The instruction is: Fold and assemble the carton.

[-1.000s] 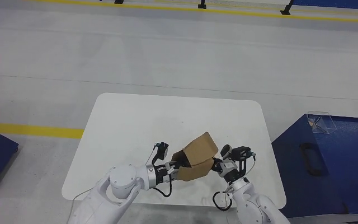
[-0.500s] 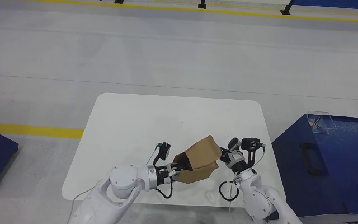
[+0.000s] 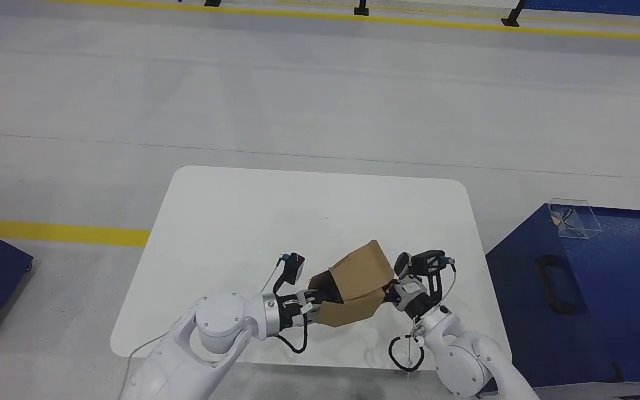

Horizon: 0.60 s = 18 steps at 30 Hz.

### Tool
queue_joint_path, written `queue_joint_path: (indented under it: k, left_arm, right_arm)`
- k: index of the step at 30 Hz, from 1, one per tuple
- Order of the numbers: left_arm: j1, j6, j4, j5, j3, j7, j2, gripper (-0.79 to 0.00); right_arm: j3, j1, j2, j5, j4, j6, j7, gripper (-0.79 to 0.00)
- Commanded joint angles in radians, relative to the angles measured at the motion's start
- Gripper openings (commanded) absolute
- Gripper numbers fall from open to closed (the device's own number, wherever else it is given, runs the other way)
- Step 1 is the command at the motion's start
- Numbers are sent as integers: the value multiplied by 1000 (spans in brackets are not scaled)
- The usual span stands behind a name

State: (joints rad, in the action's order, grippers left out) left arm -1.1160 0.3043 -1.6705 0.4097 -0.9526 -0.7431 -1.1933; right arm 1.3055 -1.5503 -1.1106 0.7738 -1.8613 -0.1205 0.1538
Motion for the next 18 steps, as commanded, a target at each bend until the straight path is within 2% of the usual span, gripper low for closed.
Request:
queue_joint_path:
  k: [1, 7, 13, 18]
  left_arm:
    - [-1, -3, 2, 3, -1, -3, 0, -785]
    - [-4, -15, -4, -12, 4, -38, 2, -785]
    - [-11, -46, -17, -38, 5, -103, 9, -785]
    - [-21, -45, -26, -46, 0, -112, 13, -785]
  right_arm:
    - [7, -8, -1, 1, -11, 8, -18, 0]
    - [51, 5, -3, -24, -13, 29, -30, 0]
    - [56, 33, -1, 12, 15, -14, 27, 0]
    - [36, 36, 1, 70, 18, -68, 69, 0]
